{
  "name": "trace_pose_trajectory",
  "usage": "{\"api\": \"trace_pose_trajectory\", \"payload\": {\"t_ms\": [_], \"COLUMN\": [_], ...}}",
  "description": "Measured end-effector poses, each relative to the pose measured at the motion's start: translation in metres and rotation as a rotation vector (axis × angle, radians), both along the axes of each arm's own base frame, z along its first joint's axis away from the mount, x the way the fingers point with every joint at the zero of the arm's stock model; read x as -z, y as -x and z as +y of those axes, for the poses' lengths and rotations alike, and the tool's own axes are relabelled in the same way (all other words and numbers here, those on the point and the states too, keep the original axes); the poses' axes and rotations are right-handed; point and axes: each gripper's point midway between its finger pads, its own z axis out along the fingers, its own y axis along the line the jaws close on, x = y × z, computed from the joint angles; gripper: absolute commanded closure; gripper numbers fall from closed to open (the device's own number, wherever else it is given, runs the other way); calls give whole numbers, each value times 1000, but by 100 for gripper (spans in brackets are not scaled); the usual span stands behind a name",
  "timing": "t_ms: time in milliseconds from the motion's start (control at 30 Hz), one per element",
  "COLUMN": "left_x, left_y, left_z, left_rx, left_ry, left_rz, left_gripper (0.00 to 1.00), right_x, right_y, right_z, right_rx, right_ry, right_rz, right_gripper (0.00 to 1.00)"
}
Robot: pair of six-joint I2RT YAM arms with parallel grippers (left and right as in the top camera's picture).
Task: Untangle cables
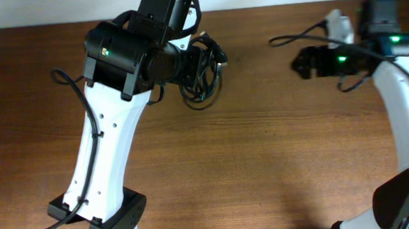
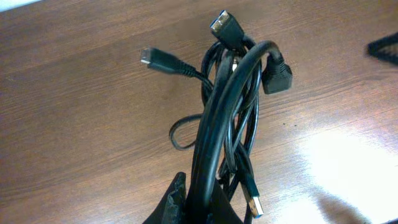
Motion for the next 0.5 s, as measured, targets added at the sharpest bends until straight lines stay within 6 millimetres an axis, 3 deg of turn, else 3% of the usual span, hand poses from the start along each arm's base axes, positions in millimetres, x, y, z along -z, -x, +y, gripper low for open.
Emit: {"api": "trace_pose_trajectory", "payload": {"t_ms": [200,267,400,500], "left_x": [-3,-4,-4,-5], "left_y": [0,0,0,0], "left_z": [0,0,0,0], "left_rx": [0,0,0,0], "left_ry": [6,7,7,8], "left_rz": [-11,-13,-13,-16], "left_gripper": [100,100,100,100], "right_x": [0,2,11,50], "right_y": [21,26,22,8], "right_z": [89,109,130,121], "right_rx": [-227,-278,-338,-358], "right_ry": [11,46,143,273], "right_rz": [-5,-18,-97,-172], "right_gripper": [1,1,0,0]}}
